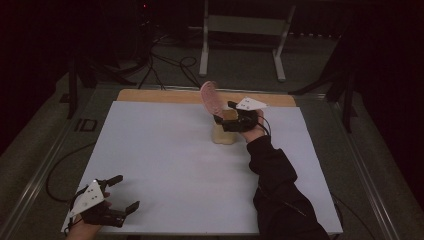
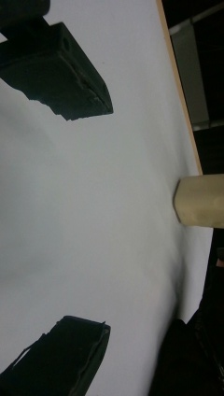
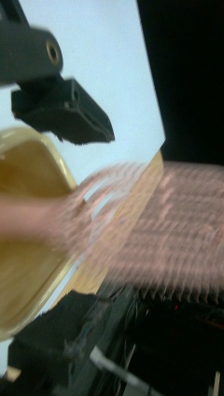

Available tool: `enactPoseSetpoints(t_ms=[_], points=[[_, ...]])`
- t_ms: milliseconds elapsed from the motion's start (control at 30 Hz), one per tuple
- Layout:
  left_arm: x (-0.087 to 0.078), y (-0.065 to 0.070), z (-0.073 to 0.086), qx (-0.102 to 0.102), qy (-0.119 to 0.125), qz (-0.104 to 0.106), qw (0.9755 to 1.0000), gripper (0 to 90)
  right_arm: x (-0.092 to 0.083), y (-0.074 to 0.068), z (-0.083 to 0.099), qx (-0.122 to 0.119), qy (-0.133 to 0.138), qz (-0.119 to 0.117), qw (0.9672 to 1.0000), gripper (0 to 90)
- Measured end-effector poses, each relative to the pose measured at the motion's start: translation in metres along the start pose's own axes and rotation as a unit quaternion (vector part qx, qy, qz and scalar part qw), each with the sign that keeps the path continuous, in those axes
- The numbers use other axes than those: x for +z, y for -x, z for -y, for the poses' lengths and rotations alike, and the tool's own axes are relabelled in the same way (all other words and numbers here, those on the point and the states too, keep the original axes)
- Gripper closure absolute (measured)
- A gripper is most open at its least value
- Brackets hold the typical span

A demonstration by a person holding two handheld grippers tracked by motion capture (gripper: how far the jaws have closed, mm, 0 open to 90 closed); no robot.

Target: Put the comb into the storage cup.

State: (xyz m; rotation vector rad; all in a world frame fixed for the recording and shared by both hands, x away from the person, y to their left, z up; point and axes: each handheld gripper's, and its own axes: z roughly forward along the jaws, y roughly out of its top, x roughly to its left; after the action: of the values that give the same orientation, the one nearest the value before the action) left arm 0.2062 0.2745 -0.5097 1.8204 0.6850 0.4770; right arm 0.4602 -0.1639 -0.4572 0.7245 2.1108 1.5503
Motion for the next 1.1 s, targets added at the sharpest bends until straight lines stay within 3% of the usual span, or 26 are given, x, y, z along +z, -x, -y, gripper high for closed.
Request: enactPoseSetpoints(t_ms=[133, 433, 1100], points=[[0.0, 0.0, 0.0, 0.001, -0.001, -0.001, 1.0, 0.0, -0.005, 0.004, 0.0, 0.007, 0.006, -0.006, 0.9999, 10.0], [0.0, 0.0, 0.0, 0.003, -0.001, -0.001, 1.0, 0.0, -0.016, 0.006, -0.007, 0.001, 0.016, 0.011, 0.9998, 10.2], [0.0, 0.0, -0.001, 0.004, -0.002, -0.003, 1.0, 0.0, -0.033, -0.003, -0.024, 0.009, -0.031, 0.007, 0.9995, 10.1]])
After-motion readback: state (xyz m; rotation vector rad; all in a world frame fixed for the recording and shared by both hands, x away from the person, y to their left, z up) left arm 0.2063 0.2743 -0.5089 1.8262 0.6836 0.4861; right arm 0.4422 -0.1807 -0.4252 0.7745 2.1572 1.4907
